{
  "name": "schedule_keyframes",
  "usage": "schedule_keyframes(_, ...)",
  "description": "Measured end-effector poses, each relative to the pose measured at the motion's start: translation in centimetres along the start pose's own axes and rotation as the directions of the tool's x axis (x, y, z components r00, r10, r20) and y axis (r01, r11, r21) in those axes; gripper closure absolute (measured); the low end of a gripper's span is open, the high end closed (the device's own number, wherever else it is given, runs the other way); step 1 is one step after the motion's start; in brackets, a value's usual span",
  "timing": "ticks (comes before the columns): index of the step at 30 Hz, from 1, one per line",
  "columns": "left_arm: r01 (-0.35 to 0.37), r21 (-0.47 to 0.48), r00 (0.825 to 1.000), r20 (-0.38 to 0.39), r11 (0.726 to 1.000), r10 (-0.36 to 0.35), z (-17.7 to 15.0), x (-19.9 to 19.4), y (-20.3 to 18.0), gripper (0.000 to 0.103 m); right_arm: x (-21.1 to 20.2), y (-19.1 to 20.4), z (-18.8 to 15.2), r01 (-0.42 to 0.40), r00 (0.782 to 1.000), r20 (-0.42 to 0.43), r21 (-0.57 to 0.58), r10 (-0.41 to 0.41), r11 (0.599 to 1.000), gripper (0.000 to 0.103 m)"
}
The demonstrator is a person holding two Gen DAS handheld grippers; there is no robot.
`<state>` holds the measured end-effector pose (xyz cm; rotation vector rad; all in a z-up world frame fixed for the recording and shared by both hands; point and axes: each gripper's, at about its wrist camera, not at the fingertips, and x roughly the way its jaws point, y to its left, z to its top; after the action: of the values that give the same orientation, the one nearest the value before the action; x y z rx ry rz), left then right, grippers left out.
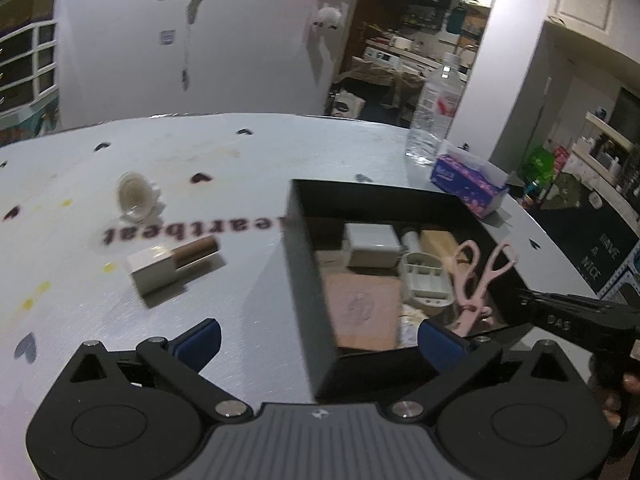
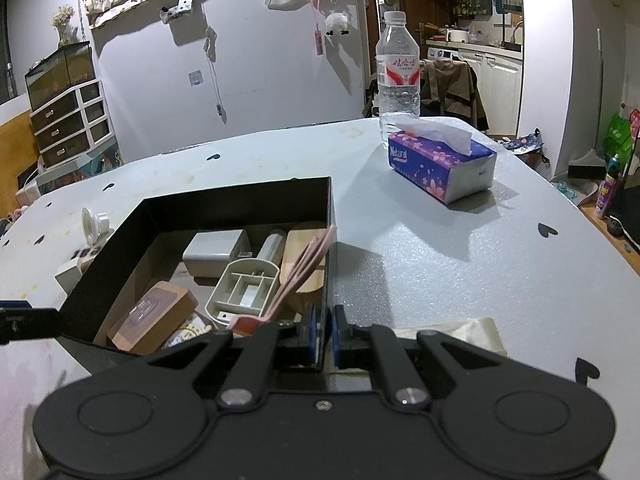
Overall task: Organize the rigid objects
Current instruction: 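Move the left gripper to the white-capped brown tube and grasp it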
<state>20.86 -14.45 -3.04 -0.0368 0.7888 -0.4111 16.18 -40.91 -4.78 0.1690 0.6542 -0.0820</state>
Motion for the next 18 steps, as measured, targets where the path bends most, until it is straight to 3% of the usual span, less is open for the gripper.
schedule_keyframes(5,-0.059,-0.075,0.998,0.004,0.995,0.059,-0.2,0.2,3.0,0.000,0.0,0.1,0.0,0.004,1.000,-0.001,-0.003,-0.004,1.000,0.095)
schedule_keyframes(7,-0.029,-0.107,1.000,0.007,0.994,0.030,0.0,0.5,4.1,0.000,0.0,0.1,0.0,0.005,1.000,-0.003,-0.003,-0.005,1.000,0.095)
schedule_keyframes(10,-0.095,-0.169,0.995,0.006,0.981,0.097,0.8,1.0,5.2,0.000,0.0,0.1,0.0,0.004,1.000,-0.002,-0.004,-0.004,1.000,0.095)
schedule_keyframes(14,-0.067,-0.239,0.996,0.036,0.969,0.078,2.0,1.2,6.8,0.000,0.1,0.2,0.1,0.008,1.000,-0.005,-0.012,-0.008,1.000,0.095)
schedule_keyframes(18,-0.108,-0.275,0.989,0.066,0.955,0.130,3.4,2.1,8.0,0.009,0.1,0.2,0.0,0.007,1.000,-0.005,-0.009,-0.007,1.000,0.095)
